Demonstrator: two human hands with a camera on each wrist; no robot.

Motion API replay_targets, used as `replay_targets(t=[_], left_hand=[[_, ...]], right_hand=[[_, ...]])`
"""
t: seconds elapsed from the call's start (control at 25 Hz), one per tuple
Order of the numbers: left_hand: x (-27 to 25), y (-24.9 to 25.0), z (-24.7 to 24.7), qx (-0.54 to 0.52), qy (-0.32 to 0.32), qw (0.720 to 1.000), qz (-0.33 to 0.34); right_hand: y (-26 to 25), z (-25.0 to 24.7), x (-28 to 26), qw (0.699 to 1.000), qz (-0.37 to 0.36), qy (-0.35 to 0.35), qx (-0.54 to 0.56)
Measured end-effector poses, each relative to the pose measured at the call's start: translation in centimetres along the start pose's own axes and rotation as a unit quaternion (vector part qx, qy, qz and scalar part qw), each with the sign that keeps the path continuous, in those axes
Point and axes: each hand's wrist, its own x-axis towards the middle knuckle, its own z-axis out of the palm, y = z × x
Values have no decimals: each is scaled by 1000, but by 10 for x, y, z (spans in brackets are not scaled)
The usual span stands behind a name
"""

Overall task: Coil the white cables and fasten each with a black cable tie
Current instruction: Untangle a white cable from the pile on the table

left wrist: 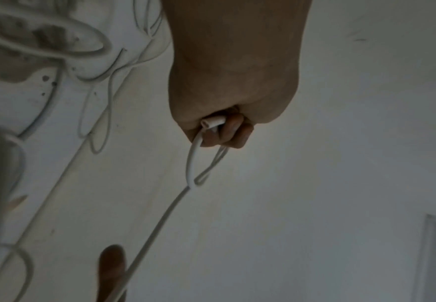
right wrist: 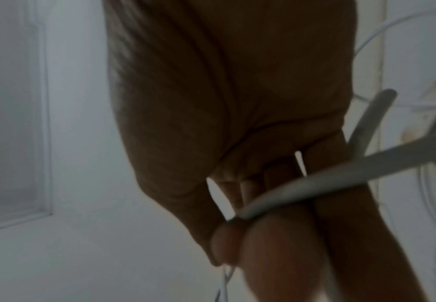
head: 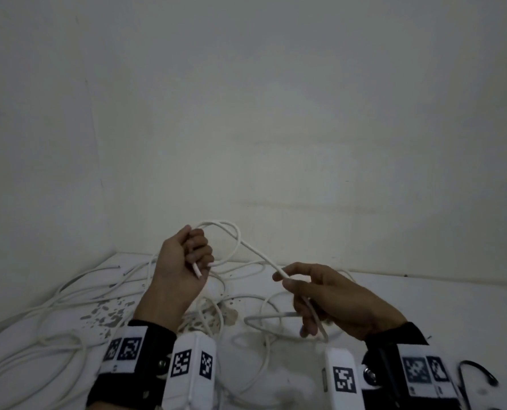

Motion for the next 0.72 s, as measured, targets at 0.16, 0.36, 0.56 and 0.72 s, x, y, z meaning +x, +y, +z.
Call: replay_targets(t=[0.16,0.36,0.56,0.72], left_hand=[[9,26,3,6,23,996,87],[13,26,24,138,52,980,132],[-9,11,43,252,55,964,71],[-28,10,44,390,-1,920,44]], right_hand=[[4,6,5,963,9,46,-266],[-38,64,3,833,-138,46,-533],[-95,95,6,749,-236,66,-615],[-107,84,13,768,-252,79,-584]])
